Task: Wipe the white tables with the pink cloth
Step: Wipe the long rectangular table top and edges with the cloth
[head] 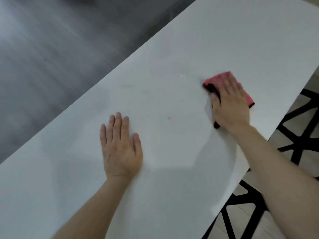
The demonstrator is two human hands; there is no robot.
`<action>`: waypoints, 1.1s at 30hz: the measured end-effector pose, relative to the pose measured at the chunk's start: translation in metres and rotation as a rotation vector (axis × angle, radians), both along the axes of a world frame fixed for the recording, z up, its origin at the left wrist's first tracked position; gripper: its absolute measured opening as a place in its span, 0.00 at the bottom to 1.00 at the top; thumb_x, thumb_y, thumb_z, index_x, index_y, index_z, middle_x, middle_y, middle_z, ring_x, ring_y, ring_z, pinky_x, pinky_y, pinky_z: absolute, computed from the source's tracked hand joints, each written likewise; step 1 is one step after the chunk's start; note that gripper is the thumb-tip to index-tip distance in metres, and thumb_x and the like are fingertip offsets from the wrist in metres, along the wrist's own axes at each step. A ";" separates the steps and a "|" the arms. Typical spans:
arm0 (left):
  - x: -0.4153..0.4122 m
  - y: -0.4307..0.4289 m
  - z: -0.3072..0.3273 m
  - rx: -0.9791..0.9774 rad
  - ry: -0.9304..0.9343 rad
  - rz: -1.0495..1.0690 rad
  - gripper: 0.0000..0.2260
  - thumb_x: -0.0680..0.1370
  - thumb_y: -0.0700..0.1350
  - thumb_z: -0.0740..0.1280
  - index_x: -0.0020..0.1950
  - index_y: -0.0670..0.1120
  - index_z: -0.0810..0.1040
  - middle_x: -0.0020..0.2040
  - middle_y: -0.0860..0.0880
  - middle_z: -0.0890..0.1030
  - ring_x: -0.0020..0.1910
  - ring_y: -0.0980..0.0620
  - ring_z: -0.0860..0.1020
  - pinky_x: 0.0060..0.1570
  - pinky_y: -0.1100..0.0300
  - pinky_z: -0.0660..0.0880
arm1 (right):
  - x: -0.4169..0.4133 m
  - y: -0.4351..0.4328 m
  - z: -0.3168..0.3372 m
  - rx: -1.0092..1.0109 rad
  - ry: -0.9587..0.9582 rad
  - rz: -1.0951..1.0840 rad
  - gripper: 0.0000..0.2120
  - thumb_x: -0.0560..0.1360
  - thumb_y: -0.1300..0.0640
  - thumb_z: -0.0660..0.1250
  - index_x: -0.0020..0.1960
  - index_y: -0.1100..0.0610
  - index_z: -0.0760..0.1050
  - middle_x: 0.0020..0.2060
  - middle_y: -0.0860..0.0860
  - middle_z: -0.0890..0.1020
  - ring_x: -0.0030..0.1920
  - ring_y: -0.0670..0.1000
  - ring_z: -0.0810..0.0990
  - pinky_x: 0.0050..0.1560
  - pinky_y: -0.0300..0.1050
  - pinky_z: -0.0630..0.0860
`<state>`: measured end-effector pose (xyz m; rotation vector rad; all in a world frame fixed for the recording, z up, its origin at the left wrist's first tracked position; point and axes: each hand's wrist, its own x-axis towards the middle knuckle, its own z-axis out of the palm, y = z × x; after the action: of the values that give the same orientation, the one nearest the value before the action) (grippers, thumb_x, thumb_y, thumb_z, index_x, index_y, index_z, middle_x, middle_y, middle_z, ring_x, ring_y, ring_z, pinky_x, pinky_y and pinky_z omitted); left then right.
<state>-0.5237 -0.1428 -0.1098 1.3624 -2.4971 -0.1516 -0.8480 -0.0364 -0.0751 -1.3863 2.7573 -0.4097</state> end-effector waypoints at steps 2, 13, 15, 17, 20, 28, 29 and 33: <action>0.000 0.000 0.002 0.017 0.000 -0.001 0.28 0.87 0.50 0.55 0.84 0.39 0.66 0.86 0.40 0.64 0.87 0.42 0.59 0.85 0.37 0.53 | 0.045 -0.018 -0.006 0.004 -0.003 -0.169 0.26 0.89 0.50 0.53 0.85 0.56 0.62 0.85 0.57 0.61 0.87 0.58 0.54 0.86 0.56 0.47; -0.002 0.001 0.003 0.017 -0.002 -0.005 0.26 0.86 0.45 0.54 0.84 0.39 0.67 0.86 0.40 0.64 0.87 0.42 0.59 0.85 0.36 0.54 | -0.007 -0.020 0.004 -0.057 -0.013 0.087 0.24 0.87 0.55 0.60 0.82 0.55 0.69 0.83 0.55 0.67 0.87 0.56 0.57 0.86 0.57 0.52; -0.002 0.002 0.003 0.010 -0.007 -0.012 0.26 0.86 0.44 0.54 0.84 0.38 0.68 0.86 0.39 0.64 0.87 0.41 0.59 0.84 0.35 0.55 | 0.030 -0.036 0.003 -0.053 -0.019 -0.116 0.25 0.88 0.51 0.56 0.85 0.55 0.64 0.85 0.56 0.62 0.87 0.57 0.53 0.86 0.56 0.48; -0.001 0.000 0.005 0.017 -0.019 -0.024 0.26 0.86 0.43 0.54 0.84 0.38 0.67 0.86 0.39 0.64 0.87 0.40 0.59 0.85 0.35 0.54 | 0.098 -0.036 0.000 -0.126 -0.058 0.154 0.23 0.88 0.51 0.60 0.81 0.55 0.71 0.83 0.56 0.67 0.86 0.58 0.59 0.86 0.58 0.53; -0.001 0.001 0.009 0.024 -0.023 -0.044 0.26 0.85 0.41 0.55 0.83 0.37 0.68 0.85 0.38 0.64 0.86 0.39 0.61 0.84 0.36 0.56 | 0.165 -0.008 -0.009 -0.091 -0.064 0.755 0.23 0.87 0.51 0.62 0.82 0.52 0.70 0.84 0.52 0.66 0.86 0.54 0.57 0.86 0.58 0.54; 0.031 -0.053 0.021 -0.100 -0.106 -0.195 0.21 0.85 0.45 0.60 0.77 0.45 0.76 0.77 0.42 0.76 0.76 0.38 0.74 0.78 0.41 0.66 | 0.001 -0.057 0.007 0.008 -0.012 0.004 0.27 0.88 0.52 0.55 0.86 0.56 0.61 0.86 0.54 0.59 0.88 0.54 0.51 0.87 0.53 0.45; 0.034 -0.057 0.023 -0.070 -0.104 -0.097 0.22 0.86 0.47 0.58 0.80 0.45 0.74 0.79 0.42 0.73 0.79 0.38 0.71 0.81 0.41 0.61 | 0.019 -0.066 0.007 0.008 -0.013 -0.038 0.27 0.89 0.51 0.54 0.86 0.57 0.60 0.86 0.56 0.59 0.88 0.55 0.51 0.86 0.55 0.45; 0.034 -0.057 0.014 0.002 -0.043 0.043 0.25 0.86 0.46 0.55 0.83 0.44 0.70 0.84 0.42 0.68 0.85 0.40 0.63 0.84 0.39 0.55 | 0.150 -0.055 -0.007 -0.037 0.013 0.724 0.25 0.89 0.48 0.54 0.83 0.55 0.67 0.84 0.56 0.65 0.86 0.57 0.57 0.86 0.58 0.51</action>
<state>-0.4894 -0.1996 -0.0962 1.4338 -2.5007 -0.1175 -0.6981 -0.0911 -0.0818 -2.2308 2.0395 -0.4014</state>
